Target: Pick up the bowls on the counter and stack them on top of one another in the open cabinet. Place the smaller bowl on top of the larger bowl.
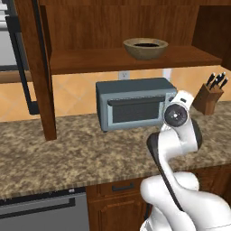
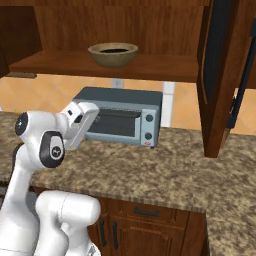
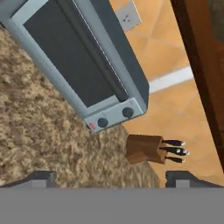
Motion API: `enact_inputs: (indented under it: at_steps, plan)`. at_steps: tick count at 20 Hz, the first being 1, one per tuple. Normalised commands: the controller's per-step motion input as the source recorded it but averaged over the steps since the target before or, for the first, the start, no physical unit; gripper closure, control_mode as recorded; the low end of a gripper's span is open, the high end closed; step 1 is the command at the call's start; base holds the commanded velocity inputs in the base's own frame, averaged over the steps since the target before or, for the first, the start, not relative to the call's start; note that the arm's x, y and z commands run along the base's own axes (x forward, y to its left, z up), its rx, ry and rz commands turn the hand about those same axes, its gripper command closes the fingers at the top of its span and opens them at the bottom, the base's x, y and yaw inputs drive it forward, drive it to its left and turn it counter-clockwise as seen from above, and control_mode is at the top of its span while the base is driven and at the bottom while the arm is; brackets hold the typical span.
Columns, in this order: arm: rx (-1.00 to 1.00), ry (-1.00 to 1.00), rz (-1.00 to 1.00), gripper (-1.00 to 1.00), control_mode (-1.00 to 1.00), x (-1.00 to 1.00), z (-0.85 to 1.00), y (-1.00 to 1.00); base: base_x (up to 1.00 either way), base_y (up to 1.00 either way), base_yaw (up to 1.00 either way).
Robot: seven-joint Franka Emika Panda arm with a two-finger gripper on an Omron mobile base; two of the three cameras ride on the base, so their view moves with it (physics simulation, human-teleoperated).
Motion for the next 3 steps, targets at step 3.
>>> enact_inputs:
  at_steps: [3]
  plan:
    - [-0.1,-0.08,0.0,-1.0,-1.0,-0.22,-0.43,0.0,0.0,0.0,0.0]
